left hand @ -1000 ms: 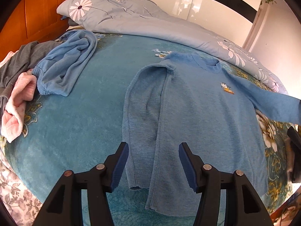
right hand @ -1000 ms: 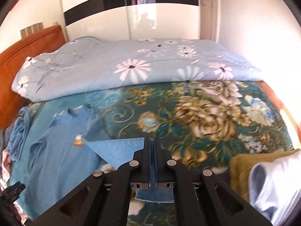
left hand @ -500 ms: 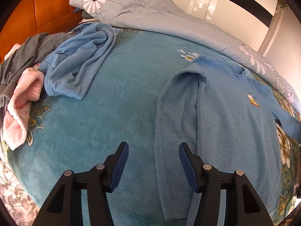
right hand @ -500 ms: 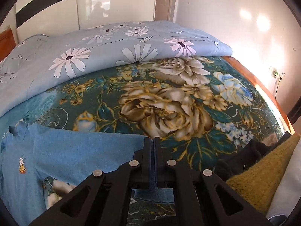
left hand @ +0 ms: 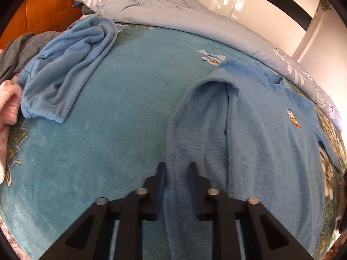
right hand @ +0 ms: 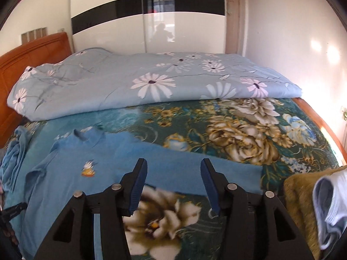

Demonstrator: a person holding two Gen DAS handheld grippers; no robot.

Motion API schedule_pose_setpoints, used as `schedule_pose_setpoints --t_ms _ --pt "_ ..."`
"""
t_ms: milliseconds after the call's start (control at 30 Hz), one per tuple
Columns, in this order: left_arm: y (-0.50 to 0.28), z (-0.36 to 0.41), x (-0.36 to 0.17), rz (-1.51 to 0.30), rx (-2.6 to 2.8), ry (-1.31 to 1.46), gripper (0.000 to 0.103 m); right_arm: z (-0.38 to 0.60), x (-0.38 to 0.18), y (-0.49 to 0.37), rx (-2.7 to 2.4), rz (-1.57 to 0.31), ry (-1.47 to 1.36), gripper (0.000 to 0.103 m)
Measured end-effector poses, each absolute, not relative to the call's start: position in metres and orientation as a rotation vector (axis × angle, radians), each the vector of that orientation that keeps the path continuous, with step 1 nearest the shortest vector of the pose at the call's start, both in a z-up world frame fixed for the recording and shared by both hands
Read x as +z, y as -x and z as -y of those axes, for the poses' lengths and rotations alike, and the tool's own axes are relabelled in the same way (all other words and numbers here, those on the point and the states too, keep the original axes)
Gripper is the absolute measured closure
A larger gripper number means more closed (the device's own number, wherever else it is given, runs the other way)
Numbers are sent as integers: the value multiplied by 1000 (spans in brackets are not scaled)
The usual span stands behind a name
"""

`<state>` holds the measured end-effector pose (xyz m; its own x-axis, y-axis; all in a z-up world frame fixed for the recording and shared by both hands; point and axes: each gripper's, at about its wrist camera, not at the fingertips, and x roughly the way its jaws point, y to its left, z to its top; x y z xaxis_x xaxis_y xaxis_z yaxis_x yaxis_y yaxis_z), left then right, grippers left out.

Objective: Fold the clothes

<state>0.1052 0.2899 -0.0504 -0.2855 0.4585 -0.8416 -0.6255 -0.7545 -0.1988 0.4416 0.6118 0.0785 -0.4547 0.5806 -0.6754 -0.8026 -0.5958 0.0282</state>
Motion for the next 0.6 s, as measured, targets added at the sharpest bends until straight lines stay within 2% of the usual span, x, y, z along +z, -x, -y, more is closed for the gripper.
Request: schedule_pose_setpoints --t_ms 133,300,367,433,600 --pt "-107 -298 -28 -319 2124 1156 97 -580 61 -428 2178 -462 875 50" --pt "-116 -310 52 -599 2436 590 98 -561 54 -424 2194 -476 882 50" --pt "-127 -314 68 -690 2419 454 98 -556 49 -422 2197 -500 895 50" --pt "-138 -314 61 -726 2371 461 97 -550 38 -418 2201 -522 934 50" --pt "-157 -313 -20 -823 2189 725 97 -533 1 -403 2198 -575 1065 50"
